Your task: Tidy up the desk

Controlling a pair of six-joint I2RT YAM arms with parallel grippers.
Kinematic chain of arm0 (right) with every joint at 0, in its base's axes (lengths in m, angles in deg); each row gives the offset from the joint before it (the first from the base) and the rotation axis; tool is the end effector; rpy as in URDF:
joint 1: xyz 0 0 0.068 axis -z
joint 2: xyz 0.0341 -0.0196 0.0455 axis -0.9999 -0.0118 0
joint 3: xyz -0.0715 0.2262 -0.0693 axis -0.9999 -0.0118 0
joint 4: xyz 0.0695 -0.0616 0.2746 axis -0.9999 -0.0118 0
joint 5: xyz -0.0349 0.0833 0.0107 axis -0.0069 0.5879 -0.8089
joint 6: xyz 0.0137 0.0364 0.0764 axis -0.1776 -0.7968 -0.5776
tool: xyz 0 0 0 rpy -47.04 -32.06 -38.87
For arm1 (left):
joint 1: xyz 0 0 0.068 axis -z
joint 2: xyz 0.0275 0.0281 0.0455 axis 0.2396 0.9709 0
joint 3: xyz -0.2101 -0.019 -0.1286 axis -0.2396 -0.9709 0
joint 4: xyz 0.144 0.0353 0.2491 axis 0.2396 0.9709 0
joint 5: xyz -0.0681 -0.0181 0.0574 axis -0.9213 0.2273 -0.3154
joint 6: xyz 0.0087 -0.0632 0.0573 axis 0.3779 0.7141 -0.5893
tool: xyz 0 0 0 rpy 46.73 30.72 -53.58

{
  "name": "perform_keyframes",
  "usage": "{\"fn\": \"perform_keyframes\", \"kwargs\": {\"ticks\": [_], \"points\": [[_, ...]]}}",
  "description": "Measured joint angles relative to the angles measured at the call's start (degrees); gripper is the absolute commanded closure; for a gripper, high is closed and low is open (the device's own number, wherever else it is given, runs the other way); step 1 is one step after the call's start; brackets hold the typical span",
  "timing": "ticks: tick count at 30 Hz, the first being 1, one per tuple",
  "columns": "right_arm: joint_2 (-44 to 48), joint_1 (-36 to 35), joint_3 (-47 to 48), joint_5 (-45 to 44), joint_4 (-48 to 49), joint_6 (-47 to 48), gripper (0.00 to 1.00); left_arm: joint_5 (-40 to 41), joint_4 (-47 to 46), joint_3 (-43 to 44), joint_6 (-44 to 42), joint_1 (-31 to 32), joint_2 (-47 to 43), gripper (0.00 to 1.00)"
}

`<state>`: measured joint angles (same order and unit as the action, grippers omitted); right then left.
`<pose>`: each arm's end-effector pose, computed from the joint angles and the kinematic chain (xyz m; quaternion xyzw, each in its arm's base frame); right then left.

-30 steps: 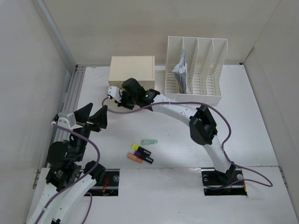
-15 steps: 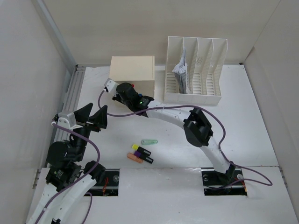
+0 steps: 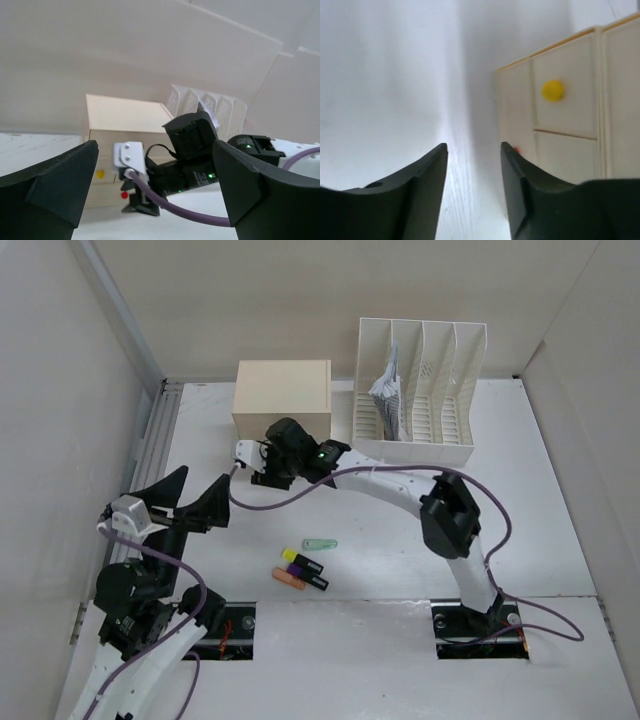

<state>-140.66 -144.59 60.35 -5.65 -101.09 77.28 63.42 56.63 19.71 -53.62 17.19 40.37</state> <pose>0.3087 0.4570 0.2051 -0.6519 0.6145 0.1152 0.4292 0.1126 -0.0498 0.4079 0.0075 0.4971 -0.2461 0.8320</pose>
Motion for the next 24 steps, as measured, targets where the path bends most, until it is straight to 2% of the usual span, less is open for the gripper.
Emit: {"fn": "perform_keyframes", "kwargs": {"ticks": [2, 4, 5, 6, 10, 15, 18, 22, 24], "points": [[4.7, 0.0, -4.0, 2.5, -1.8, 1.8, 0.42, 0.5, -1.3, -1.0, 1.5, 0.0, -2.1, 0.01], [9.7, -0.2, -8.0, 2.4, -2.1, 1.9, 0.69, 2.8, -2.2, -1.3, 4.6, 0.0, -2.9, 0.14], [12.3, -0.2, -10.1, 1.2, -1.9, 1.6, 0.82, 4.7, -2.3, -1.3, 7.0, 0.0, -2.8, 0.24], [14.7, -0.2, -11.9, -0.6, -1.9, 1.3, 1.0, 6.9, -2.0, -1.3, 9.5, 0.0, -2.4, 0.57], [24.3, 1.3, -20.9, -7.6, 2.1, -1.9, 1.0, 12.1, -1.9, -2.1, 19.9, 0.0, 3.6, 1.0], [33.7, 11.0, -24.9, -8.7, 4.4, -6.3, 1.0, 10.3, -5.8, -6.1, 29.1, 0.0, 18.4, 1.0], [38.6, 19.7, -25.3, -5.0, 6.5, -9.9, 1.0, 6.4, -10.8, -9.6, 32.3, 0.0, 28.2, 1.0], [44.5, 28.8, -26.4, 2.7, 8.6, -15.1, 1.0, 0.5, -17.3, -10.9, 34.1, 0.0, 40.5, 0.87], [45.9, 31.1, -26.8, 7.3, 9.2, -17.2, 1.0, -2.7, -21.8, -10.9, 34.6, -0.5, 45.5, 0.75]]}}
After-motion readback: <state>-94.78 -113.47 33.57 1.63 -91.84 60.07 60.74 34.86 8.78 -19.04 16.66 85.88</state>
